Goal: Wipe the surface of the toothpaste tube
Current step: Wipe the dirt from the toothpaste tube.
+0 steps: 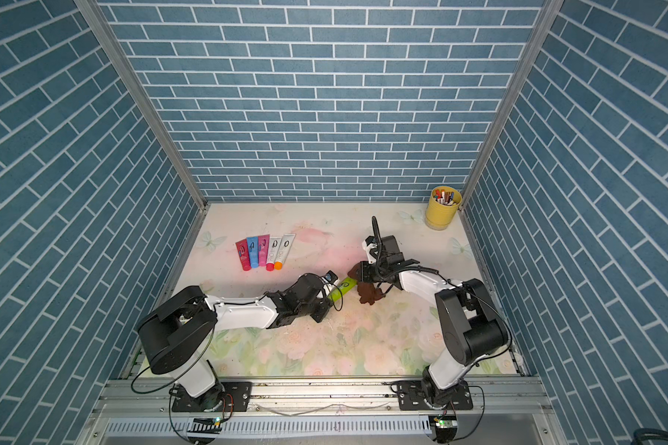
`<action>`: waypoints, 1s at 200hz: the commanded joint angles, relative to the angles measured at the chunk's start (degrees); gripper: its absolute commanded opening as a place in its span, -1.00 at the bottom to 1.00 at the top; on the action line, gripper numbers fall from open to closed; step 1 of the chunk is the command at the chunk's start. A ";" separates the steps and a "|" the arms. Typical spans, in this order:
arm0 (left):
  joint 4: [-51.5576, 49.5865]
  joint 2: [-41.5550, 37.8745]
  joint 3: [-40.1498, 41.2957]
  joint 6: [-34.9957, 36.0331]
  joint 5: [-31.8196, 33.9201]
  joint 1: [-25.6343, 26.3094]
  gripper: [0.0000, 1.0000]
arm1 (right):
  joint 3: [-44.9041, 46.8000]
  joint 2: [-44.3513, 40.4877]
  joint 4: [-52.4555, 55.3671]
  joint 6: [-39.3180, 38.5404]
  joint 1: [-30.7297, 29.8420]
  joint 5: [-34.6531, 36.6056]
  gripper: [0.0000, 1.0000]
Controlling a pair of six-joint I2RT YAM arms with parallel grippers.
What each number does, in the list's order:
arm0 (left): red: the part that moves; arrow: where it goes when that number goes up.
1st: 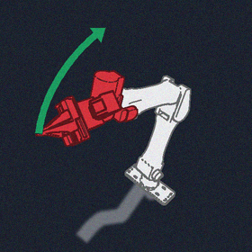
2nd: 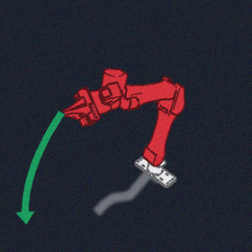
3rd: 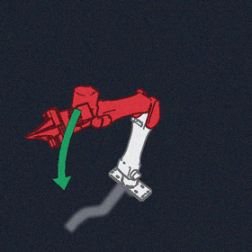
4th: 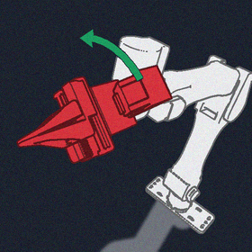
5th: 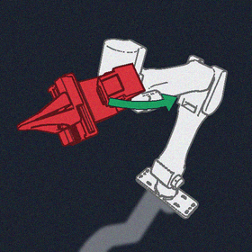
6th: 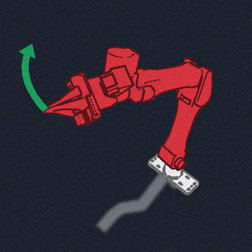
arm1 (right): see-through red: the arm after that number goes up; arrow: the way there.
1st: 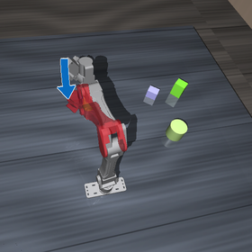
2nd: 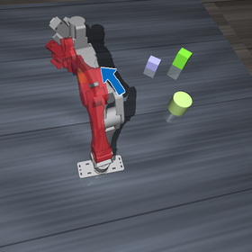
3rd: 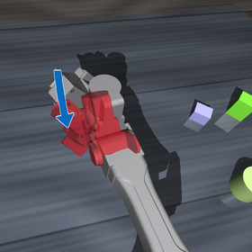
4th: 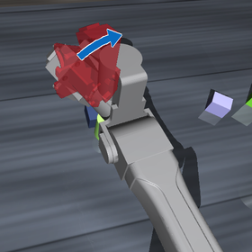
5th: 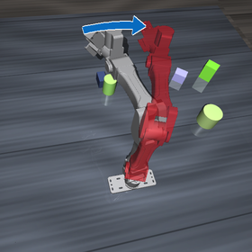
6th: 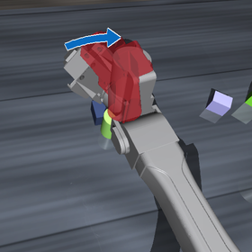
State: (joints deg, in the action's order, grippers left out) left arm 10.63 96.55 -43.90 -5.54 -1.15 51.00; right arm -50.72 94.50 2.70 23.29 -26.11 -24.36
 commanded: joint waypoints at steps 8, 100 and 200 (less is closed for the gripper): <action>2.37 0.63 -0.75 0.58 -1.95 0.31 -0.61 | 2.00 3.06 -4.84 0.53 -1.24 -1.23 -1.00; 0.08 3.90 -3.54 0.44 -2.00 0.24 -0.75 | 8.61 5.67 -8.49 3.38 -7.92 -2.01 -1.00; 0.45 3.36 -3.03 0.07 -2.10 0.24 -0.89 | 9.70 7.49 -8.65 3.88 -7.39 5.00 -1.00</action>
State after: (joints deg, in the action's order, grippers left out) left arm 8.32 98.59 -45.74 -5.63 -2.17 50.98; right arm -42.94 98.48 -15.35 25.93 -34.87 -20.91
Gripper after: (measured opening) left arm 0.324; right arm 0.055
